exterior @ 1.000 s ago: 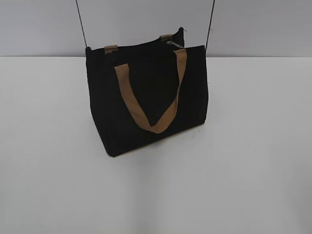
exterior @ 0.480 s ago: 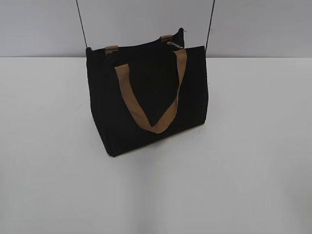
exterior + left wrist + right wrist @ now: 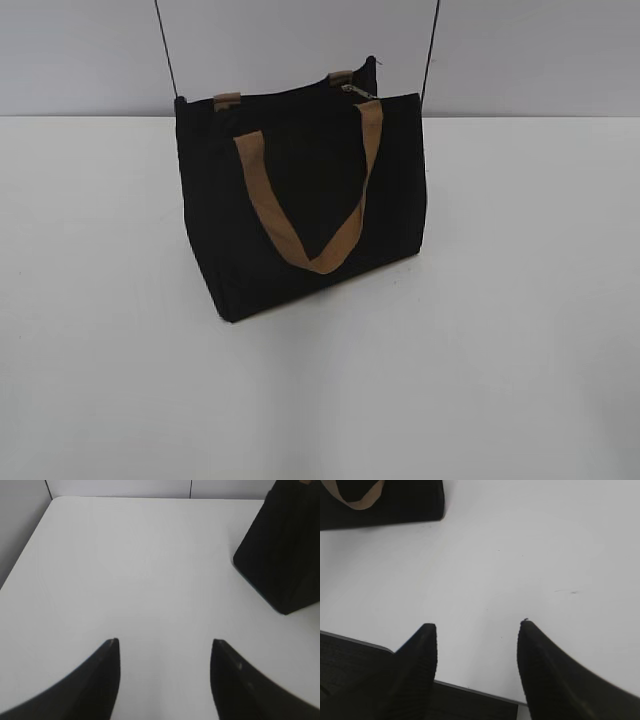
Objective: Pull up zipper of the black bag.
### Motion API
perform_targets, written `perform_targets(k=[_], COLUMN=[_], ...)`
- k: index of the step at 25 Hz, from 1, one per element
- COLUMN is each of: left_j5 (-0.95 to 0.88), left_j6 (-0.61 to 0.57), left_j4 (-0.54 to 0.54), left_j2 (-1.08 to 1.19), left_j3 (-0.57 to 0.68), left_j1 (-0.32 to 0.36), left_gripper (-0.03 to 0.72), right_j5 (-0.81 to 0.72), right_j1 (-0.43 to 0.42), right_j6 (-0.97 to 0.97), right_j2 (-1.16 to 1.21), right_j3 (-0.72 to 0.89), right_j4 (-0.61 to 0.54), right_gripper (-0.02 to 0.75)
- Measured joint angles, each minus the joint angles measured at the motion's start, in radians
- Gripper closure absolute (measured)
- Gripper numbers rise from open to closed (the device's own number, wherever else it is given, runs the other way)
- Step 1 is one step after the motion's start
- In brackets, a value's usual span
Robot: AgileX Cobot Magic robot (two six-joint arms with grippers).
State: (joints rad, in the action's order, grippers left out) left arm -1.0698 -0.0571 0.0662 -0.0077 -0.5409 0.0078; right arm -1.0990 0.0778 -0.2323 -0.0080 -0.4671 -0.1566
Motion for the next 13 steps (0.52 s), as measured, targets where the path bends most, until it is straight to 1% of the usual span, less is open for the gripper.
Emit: perform_targets(k=[6,13], left_j5=[0.0,0.001], left_j6=[-0.001,-0.001], left_j4=[0.001,0.001], left_j2=[-0.001,-0.001], left_j3=[0.0,0.001], left_j1=[0.005,0.005], left_gripper=[0.256,0.274], right_j5=[0.0,0.0], right_j1=[0.0,0.0], right_j6=[0.0,-0.001], right_j2=[0.0,0.0], right_j3=[0.0,0.0], right_j4=[0.0,0.0], right_gripper=[0.34,0.34])
